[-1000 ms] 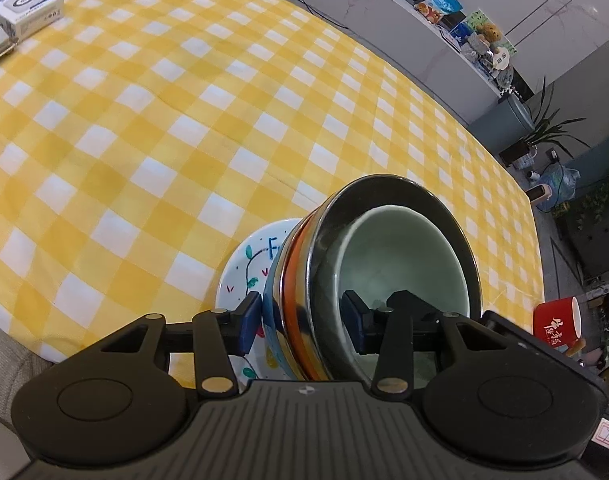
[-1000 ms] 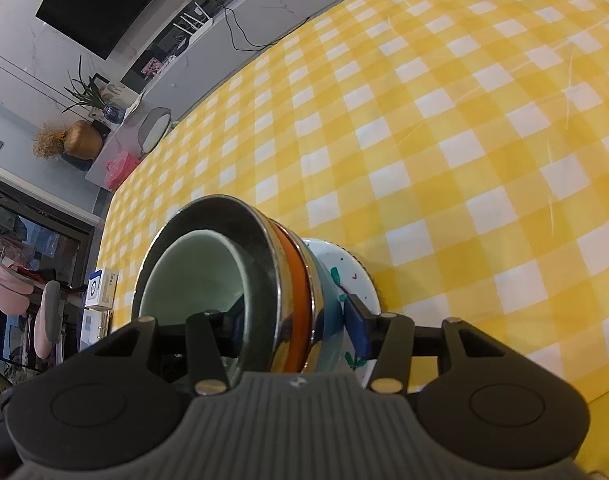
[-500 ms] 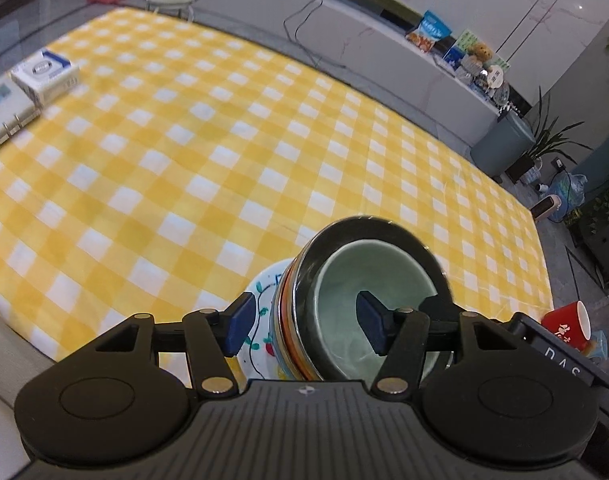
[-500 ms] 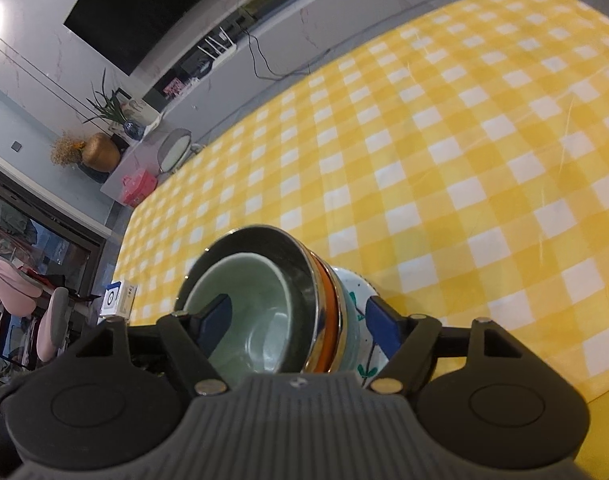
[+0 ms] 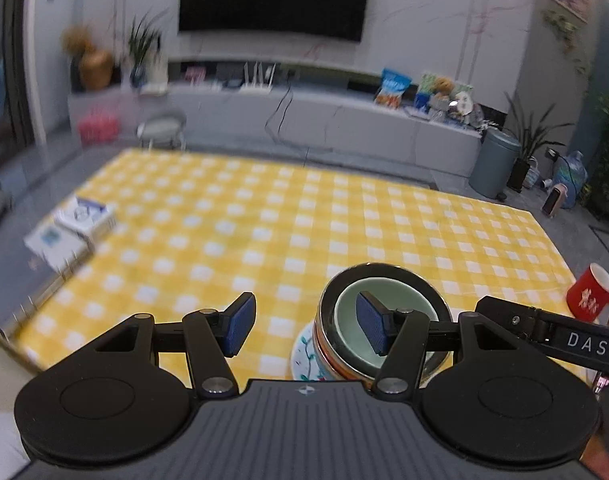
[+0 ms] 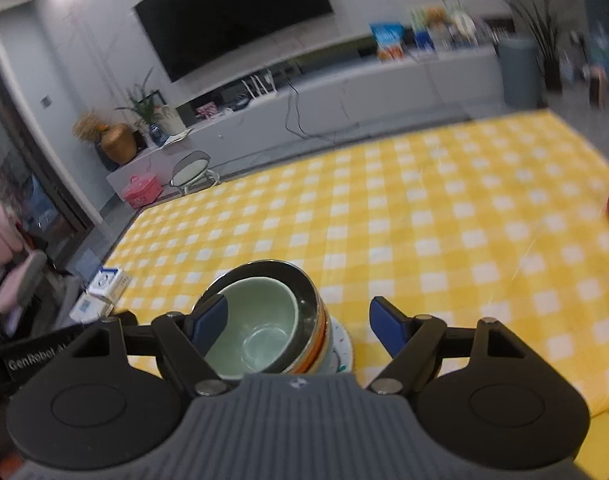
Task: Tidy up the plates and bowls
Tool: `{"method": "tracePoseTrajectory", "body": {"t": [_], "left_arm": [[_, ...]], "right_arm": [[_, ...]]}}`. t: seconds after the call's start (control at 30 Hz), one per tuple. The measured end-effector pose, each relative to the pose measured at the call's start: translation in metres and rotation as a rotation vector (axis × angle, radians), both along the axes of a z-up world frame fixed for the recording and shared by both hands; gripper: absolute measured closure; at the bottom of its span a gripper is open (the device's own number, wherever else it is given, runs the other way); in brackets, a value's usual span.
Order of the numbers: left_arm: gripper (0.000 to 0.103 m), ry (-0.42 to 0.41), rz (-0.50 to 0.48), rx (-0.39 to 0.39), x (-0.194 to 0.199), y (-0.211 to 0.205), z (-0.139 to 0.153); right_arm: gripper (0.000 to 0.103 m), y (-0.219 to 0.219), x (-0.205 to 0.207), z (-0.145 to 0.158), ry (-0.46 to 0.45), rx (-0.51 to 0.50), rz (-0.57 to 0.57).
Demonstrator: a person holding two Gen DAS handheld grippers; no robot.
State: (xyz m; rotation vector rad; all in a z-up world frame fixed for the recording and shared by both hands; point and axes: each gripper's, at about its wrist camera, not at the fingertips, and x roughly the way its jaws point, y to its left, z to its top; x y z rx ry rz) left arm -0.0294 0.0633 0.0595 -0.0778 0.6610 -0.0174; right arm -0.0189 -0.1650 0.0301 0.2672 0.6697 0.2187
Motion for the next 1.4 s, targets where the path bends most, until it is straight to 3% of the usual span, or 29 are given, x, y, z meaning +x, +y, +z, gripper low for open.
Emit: {"method": "tracePoseTrajectory", "body": {"t": [0.2, 0.47, 0.63, 0.9, 1.07, 1.4], "left_arm": [[0.035, -0.109, -0.035, 0.15, -0.03, -0.014, 0.007], [0.035, -0.147, -0.091, 0.186, -0.051, -0.023, -0.002], [0.035, -0.075, -0.134, 0.21, -0.049, -0.027, -0.024], [0.035, 0.029, -0.096, 0.236, -0.038, -0.024, -0.05], [0.035, 0.055, -0.097, 0.213, -0.035, -0.024, -0.055], [0.031, 0.081, -0.098, 0.237, -0.034, -0.029, -0.064]], "right_arm": [[0.024, -0.004, -0.032, 0.005, -0.09, -0.101, 0.021], [0.021, -0.003, -0.069, 0.003, -0.166, -0.22, 0.042], [0.015, 0.005, -0.076, -0.01, -0.145, -0.26, 0.088], [0.015, 0.014, -0.068, -0.038, -0.046, -0.334, 0.123], [0.015, 0.015, -0.063, -0.049, 0.004, -0.32, 0.114], [0.014, 0.013, -0.063, -0.055, 0.014, -0.307, 0.096]]}}
